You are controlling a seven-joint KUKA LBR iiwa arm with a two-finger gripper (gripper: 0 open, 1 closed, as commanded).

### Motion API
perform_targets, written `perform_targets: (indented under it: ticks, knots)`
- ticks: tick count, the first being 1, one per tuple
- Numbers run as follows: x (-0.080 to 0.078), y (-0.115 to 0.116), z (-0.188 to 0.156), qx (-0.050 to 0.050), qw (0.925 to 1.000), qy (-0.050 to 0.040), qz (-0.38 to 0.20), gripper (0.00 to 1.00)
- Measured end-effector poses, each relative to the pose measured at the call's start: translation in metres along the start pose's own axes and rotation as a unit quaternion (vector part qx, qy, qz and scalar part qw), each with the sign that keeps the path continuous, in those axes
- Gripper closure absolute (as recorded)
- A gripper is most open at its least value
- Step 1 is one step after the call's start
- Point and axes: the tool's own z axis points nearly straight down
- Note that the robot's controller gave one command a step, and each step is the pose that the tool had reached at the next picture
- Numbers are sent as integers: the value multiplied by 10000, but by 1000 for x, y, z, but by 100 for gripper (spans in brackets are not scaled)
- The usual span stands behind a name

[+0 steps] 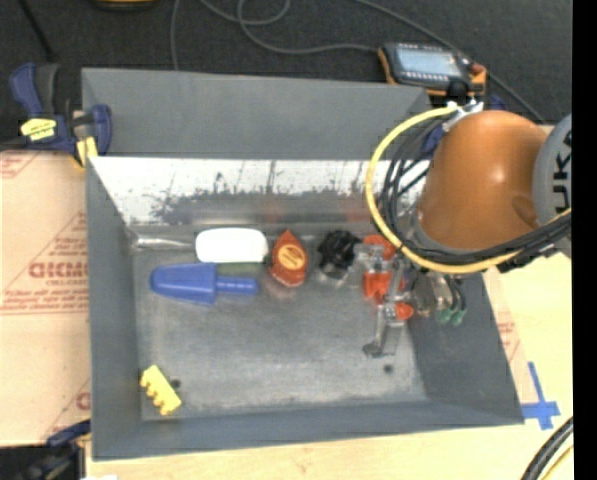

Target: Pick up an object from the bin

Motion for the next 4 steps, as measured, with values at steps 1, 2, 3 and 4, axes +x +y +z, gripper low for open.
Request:
perform_targets:
  ticks: [1,2,3,4]
  knots:
    - [-56,-19,25,2,9995,-35,-324,0]
    - [-63,-80,48,-1,9991,-11,-416,0]
    - [-78,-84,59,19,9999,-20,112,0]
    - [-115,-88,86,-5,9997,-37,-235,0]
